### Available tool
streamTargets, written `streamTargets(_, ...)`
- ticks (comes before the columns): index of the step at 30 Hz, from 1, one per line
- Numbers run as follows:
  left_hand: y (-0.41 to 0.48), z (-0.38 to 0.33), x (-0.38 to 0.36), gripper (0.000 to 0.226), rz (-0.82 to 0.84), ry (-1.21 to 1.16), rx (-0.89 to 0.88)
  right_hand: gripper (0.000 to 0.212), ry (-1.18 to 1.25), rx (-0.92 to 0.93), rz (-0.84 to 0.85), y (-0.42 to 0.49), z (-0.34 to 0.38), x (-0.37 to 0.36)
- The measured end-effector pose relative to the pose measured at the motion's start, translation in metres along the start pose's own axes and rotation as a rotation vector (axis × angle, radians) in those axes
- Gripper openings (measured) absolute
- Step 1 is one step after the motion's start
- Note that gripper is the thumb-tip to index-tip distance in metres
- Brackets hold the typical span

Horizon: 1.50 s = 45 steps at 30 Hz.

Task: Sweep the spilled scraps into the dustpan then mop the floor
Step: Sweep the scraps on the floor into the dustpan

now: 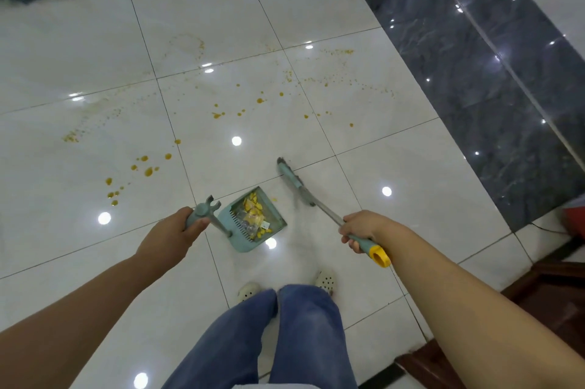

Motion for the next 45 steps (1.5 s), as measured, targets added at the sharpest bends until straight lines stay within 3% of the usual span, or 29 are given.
streamTargets(3,-0.004,0.013,0.007,0.031,-0.005,0.009,-0.006,0.022,-0.023,-0.035,0.01,0.008,-0.002,-0.019)
streamTargets(8,-0.004,0.032,0.014,0.028,-0.011,-0.003,0.026,0.02,-0.079,-0.047,0.099,-0.001,-0.011,-0.062)
streamTargets(17,-0.011,0.033,0.015,0.032,-0.013,0.051,0.044,0.05,-0.016,0.013,0.098,-0.036,-0.022,-0.053)
streamTargets(20,-0.018,0.031,0.006,0.023,0.048,0.013,0.097,0.053,-0.049,0.045,0.065,-0.03,-0.017,-0.045)
streamTargets(23,-0.025,0.036,0.017,0.028,-0.022,0.03,0.132,0.042,-0.061,0.055,0.05,-0.02,-0.01,-0.037)
streamTargets(26,-0.037,0.051,0.031,0.044,-0.073,0.077,0.171,0.013,-0.068,0.018,0.042,-0.016,-0.008,-0.03)
streamTargets(34,-0.072,0.114,0.06,0.038,-0.108,0.065,0.21,0.019,-0.102,-0.016,-0.012,-0.018,-0.008,-0.033)
streamTargets(39,-0.076,0.158,0.09,0.039,-0.064,0.162,0.133,0.02,-0.139,-0.073,-0.026,-0.026,-0.024,-0.071)
streamTargets(45,-0.065,0.216,0.134,0.038,0.022,0.22,0.025,0.018,-0.083,-0.157,-0.037,-0.054,-0.06,-0.169)
Point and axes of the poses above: each hand's wrist, its own y-axis towards the middle knuckle, its own x-axis out of the back of the hand, z = x × y, the point moved 10 cm from there along y, towards the middle knuckle, and after that the axes turned 6 degrees about -z, right-handed, at the moved point
